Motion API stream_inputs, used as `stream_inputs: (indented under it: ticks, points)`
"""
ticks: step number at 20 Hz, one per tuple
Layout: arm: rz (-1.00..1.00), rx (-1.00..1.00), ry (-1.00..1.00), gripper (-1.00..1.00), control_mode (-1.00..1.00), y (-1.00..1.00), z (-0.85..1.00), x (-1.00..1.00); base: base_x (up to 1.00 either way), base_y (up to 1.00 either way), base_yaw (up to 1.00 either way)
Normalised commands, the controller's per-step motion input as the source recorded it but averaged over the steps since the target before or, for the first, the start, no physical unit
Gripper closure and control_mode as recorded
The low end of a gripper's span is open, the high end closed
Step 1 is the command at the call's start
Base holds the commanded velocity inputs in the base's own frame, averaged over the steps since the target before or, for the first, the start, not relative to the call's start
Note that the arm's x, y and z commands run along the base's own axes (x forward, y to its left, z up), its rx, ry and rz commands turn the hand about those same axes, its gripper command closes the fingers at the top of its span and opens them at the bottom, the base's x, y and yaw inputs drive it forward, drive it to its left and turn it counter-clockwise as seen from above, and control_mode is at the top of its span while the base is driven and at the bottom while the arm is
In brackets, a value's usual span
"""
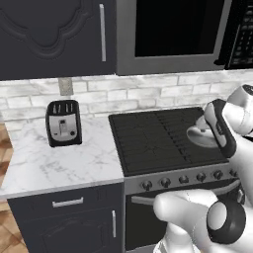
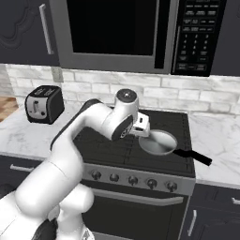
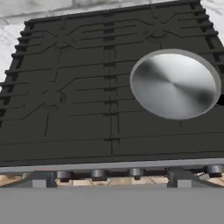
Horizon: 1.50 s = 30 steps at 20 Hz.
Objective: Turn on the front right burner of the stove.
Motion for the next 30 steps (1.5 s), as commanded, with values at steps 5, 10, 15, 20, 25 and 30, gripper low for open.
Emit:
stream_inputs:
  ticks: [5,10,15,20,25,30]
  points:
    - [0.21,0.04,-0.55,-1.0,-1.0,-0.92,-0.87,-0.02,0.0,0.0,0.0]
    - [0.26,-0.01,-0.56,-1.0,-1.0,-1.0,-1.0,-0.06,0.0,0.0,0.0]
    - [0.12,-0.07,-0.18,-1.0,-1.0,-1.0,-0.88,0.0,0.0,0.0,0.0]
    - [0.04,-0.09,-0.05,-1.0,-1.0,-0.75,-0.48,0.0,0.0,0.0,0.0]
    - [0.0,0.02,0.0,-1.0,-1.0,-0.26,-0.25,-0.12,0.0,0.0,0.0]
    - [0.0,0.01,0.0,-1.0,-1.0,-0.02,-0.39,-0.01,0.0,0.0,0.0]
